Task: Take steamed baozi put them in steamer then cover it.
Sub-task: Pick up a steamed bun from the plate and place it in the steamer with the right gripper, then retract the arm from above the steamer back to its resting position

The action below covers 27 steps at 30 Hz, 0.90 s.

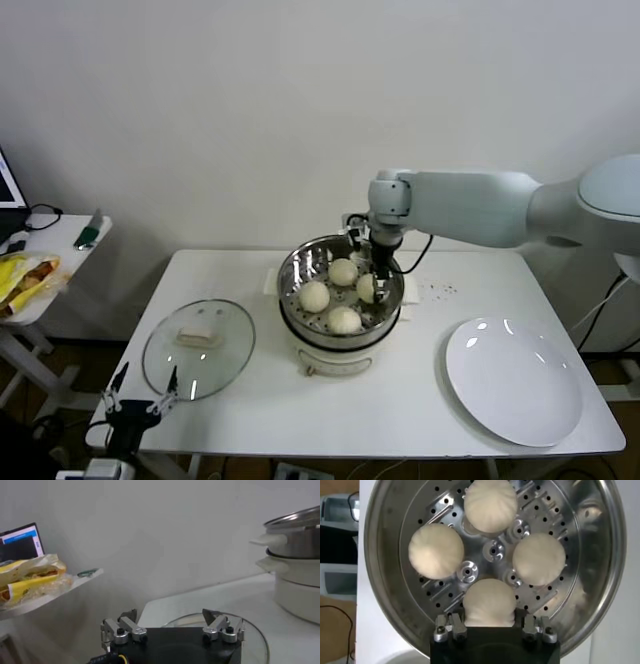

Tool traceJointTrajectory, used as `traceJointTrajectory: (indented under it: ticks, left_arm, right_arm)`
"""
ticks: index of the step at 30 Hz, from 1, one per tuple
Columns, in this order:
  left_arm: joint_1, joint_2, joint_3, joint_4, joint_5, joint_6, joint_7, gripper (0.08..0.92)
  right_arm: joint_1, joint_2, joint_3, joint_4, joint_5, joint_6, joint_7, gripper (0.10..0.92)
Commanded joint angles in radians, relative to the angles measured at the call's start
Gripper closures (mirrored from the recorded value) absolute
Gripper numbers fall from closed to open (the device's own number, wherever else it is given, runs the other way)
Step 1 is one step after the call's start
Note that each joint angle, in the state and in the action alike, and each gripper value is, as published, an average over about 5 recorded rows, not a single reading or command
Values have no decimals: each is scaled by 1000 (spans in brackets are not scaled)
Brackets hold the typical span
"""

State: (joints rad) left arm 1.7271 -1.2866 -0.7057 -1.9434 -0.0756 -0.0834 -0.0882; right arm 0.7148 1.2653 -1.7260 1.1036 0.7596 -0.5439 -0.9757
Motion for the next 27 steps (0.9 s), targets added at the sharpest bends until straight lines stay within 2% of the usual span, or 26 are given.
traceJointTrajectory:
  ticks: [1,6,14,18,20,23,27]
  left_arm:
    - [-3,-1,0,8,-3,0,0,177]
    - [-10,-3,0,9,-3,2,-1,177]
    - [-12,0,1,7,0,3,0,177]
    - [-12,0,0,7,1,2,0,177]
    - [-13,1,-2,7,1,2,0,177]
    - [-14,2,-9,4,6,1,0,177]
    - [-6,1,-11,-7,33,-2,8,177]
  right_arm:
    - [-28,11,4,-27,-57,6,-8,315]
    - [-10,-24,29,5,-57,5,-5,213]
    - [88,-150,68,134,-26,18,-6,203]
    - [138,-239,94,199,-19,87,21,203]
    - [138,-292,126,224,-37,168,92,203]
    - [113,-388,173,283,-62,289,276,203]
    - [-9,-538,304,359,-81,359,484,203]
